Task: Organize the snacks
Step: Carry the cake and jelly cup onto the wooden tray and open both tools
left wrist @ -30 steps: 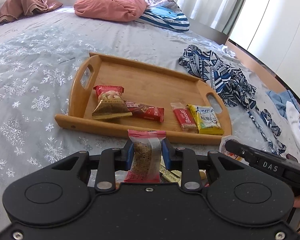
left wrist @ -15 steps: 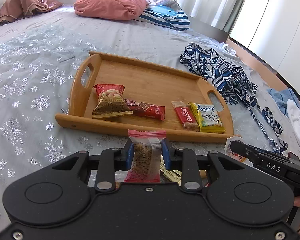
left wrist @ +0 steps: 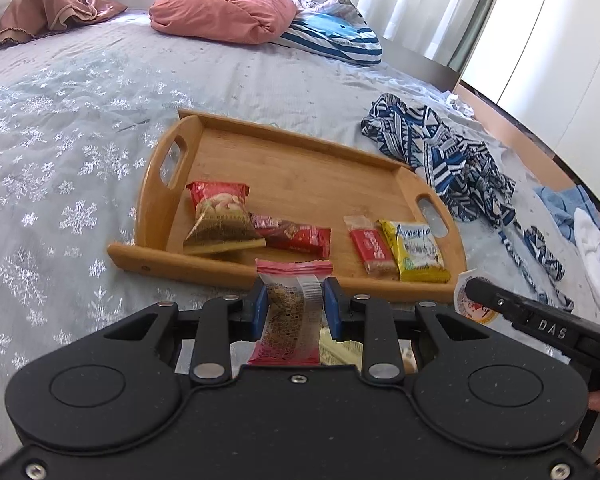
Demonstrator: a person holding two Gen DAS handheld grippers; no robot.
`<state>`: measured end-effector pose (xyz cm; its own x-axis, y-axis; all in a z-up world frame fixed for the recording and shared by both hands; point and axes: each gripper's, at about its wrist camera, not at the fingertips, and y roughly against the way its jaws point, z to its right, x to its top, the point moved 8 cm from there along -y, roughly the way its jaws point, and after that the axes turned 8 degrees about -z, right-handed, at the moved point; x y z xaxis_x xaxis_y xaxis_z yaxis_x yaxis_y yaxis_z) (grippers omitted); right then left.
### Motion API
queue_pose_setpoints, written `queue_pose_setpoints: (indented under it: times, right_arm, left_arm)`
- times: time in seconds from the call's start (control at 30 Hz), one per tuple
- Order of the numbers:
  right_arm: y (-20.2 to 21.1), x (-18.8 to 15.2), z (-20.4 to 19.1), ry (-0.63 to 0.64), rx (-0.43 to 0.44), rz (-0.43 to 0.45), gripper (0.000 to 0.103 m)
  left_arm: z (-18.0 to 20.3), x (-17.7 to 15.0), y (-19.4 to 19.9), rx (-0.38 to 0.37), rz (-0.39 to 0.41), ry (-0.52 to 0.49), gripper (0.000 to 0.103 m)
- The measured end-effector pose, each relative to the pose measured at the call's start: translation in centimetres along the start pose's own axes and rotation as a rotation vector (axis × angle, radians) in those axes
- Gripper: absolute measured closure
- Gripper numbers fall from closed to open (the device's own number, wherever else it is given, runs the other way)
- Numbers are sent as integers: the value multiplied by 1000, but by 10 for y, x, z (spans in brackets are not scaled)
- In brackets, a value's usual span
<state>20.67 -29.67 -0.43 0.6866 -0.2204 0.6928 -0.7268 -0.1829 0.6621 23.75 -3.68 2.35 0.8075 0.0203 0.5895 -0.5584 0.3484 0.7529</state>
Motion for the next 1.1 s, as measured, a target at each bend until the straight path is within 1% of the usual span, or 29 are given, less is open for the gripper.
queue_pose_setpoints:
  times: [0.1, 0.27, 0.37, 0.57, 0.67, 0.8, 0.97, 1.1]
  right_arm:
    - [-4, 10, -5, 20, -3, 4, 63]
    - [-17, 32, -13, 7, 17, -1, 63]
    - [-29, 43, -18, 16, 16, -15, 63]
    - [-58, 54, -30, 47, 3, -65, 63]
    - [-73, 56, -35, 63, -5, -85, 63]
    - [-91, 58, -41, 86, -20, -111, 63]
    - [-110, 59, -43, 91, -29, -128, 63]
    - [-121, 61, -42, 87, -29, -133, 63]
  left_arm:
    - [-1, 15, -1, -5, 11, 12, 76]
    - [0, 40, -7, -3, 28, 22, 76]
    - [1, 52, -17, -17, 18, 31, 76]
    - [-1, 76, -44, -10, -4, 56, 76]
    - [-2, 83, -59, -16, -24, 74, 76]
    - [-3, 91, -78, -6, -43, 70, 76]
    - [-12, 97, -105, 7, -89, 109, 76]
    - [-20, 102, -118, 7, -100, 134, 76]
